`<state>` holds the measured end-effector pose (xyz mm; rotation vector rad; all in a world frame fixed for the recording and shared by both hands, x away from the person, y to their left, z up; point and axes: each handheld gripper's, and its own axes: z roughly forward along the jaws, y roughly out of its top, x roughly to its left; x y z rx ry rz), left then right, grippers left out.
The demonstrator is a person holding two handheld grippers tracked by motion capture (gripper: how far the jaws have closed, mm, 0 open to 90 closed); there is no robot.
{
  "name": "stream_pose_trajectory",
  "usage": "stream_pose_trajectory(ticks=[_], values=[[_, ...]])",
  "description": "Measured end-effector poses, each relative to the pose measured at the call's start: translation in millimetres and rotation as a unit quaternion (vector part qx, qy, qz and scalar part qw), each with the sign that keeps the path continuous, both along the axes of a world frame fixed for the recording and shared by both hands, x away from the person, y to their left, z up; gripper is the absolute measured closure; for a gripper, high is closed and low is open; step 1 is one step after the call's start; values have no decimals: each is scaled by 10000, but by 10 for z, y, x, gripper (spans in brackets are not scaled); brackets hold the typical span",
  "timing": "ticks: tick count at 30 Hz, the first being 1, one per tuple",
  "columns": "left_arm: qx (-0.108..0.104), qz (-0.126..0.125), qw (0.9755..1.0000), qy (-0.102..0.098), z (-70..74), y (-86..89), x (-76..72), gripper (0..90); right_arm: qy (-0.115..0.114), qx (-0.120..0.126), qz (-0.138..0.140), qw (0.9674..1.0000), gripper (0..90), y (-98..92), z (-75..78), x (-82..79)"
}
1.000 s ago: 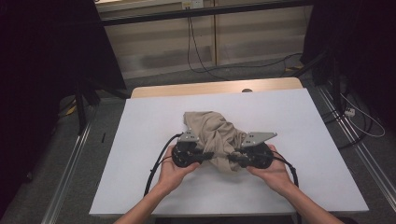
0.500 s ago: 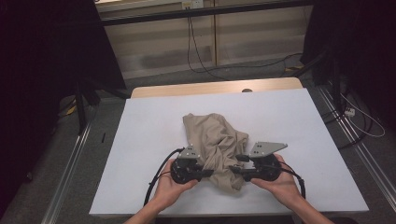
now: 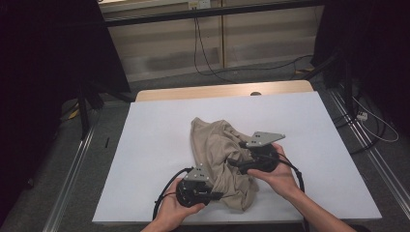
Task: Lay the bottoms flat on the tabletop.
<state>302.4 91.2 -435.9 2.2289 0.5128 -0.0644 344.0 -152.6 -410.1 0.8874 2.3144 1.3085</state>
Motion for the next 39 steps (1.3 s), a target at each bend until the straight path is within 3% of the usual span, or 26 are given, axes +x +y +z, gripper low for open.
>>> stream_pose_trajectory(ticks=[2,4,6,8,13,18,22,25,27,29,31,32,33,35,39], values=[[-75,107,9999,-62,4,16,27,725,-56,-96,-20,9999,292,60,-43,38],[-158,265,9995,-93,25,51,62,629,95,-113,-27,9999,280,94,-142,95],[-249,404,9988,-87,61,105,105,520,156,-330,-24,9993,277,115,-240,113],[-402,558,9974,-205,99,162,146,471,317,-475,-54,9984,286,123,-330,125],[-542,890,9936,-433,165,293,269,408,480,-777,-78,9958,456,149,-496,144],[-528,1219,9900,-467,114,365,456,376,531,-747,158,9957,693,174,-506,122],[-445,1469,9869,-505,74,359,629,361,498,-829,266,9950,756,183,-484,87],[-211,1427,9876,-622,-4,255,781,346,538,-810,352,9946,767,160,-460,57],[-25,1244,9901,-650,-68,163,841,321,533,-796,354,9948,767,153,-464,38],[-17,1124,9931,-345,-152,70,849,360,538,-771,336,9950,766,147,-472,36],[413,1023,9928,-474,-231,-26,788,426,540,-755,329,9951,765,145,-476,32],[435,1053,9921,-515,-221,-43,762,427,538,-757,341,9951,765,143,-479,29],[384,994,9936,-374,-204,-33,764,496,542,-757,350,9950,765,138,-476,17],[271,887,9955,-216,-201,1,759,732,568,-751,382,9948,765,123,-469,-6],[327,854,9956,-183,-176,-2,708,810,588,-720,395,9949,764,85,-460,-76]])
